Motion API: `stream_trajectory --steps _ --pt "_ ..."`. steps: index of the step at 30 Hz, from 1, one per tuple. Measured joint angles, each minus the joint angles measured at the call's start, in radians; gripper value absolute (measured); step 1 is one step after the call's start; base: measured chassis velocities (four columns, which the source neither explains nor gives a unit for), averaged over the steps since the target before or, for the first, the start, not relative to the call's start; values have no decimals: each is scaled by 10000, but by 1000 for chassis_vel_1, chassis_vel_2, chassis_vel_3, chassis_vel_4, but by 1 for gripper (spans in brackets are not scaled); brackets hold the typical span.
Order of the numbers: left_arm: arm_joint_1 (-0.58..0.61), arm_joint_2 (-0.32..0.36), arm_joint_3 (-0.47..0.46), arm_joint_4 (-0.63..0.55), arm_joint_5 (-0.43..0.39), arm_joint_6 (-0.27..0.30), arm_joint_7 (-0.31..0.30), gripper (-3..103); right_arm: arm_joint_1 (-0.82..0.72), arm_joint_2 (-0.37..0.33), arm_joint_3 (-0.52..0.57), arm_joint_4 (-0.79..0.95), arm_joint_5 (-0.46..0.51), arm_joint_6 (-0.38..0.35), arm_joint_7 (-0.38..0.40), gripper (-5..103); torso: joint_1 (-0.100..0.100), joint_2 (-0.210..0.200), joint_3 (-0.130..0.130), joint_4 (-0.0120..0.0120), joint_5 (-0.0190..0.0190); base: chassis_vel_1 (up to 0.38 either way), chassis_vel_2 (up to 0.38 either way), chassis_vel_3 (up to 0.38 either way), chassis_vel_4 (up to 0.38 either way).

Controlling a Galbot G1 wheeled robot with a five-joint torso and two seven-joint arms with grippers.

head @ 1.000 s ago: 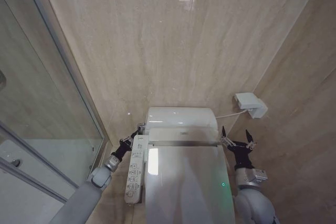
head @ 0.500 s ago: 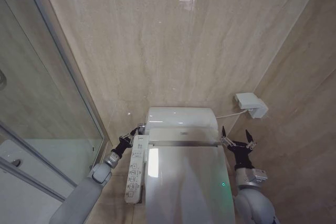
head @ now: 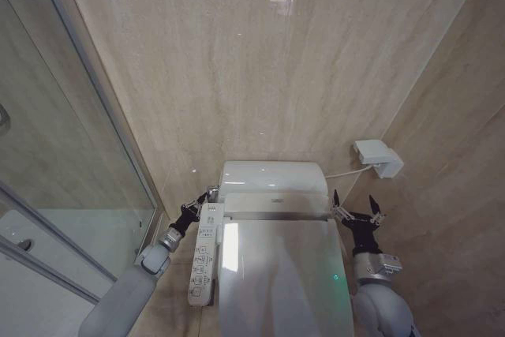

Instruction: Open the toilet lid, clean the toilet bowl with a toilet brush, close the toilet lid, and flush.

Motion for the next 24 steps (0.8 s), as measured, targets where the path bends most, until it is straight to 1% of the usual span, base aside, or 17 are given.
stream_trajectory --steps 6,9,13,14,16,18,20,21,22,24 --pt "427 -10 -391 -470 12 43 -15 0 0 0 0 0 0 0 0 100 0 0 0 -2 -3 0 0 0 0" --pt "844 144 -739 -790 -24 76 -31 0 0 1 0 0 0 0 0 100 -2 1 -1 -9 -6 0 0 0 0" --pt "1180 311 -1079 -1065 -289 259 -184 0 -1 0 0 0 0 0 0 100 -2 1 -1 -6 -4 0 0 0 0" --pt "1273 338 -1211 -1178 -378 319 -231 0 0 0 0 0 0 0 0 100 -2 2 -1 -2 -4 0 0 0 0" --pt "1579 372 -1776 -1633 -610 577 -453 0 0 0 0 0 0 0 0 100 -2 2 -1 1 -3 0 0 0 0" --pt "1670 378 -1923 -1782 -657 648 -548 0 0 0 0 0 0 0 0 100 -2 2 -1 4 -3 0 0 0 0" --pt "1917 402 -2318 -2256 -773 843 -924 0 0 0 0 0 0 0 0 100 -2 2 -1 3 -3 0 0 0 0" --pt "1917 402 -2318 -2256 -773 843 -924 0 0 0 0 0 0 0 0 100 -2 2 -1 3 -3 0 0 0 0" --pt "2003 412 -2457 -2452 -850 937 -1053 0 -1 0 0 0 0 0 0 100 -2 2 -1 0 -3 0 0 0 0" --pt "2347 462 -2852 -3327 -1258 1534 -1494 1 0 0 0 0 0 0 0 100 -2 2 -1 0 -2 0 0 0 0"
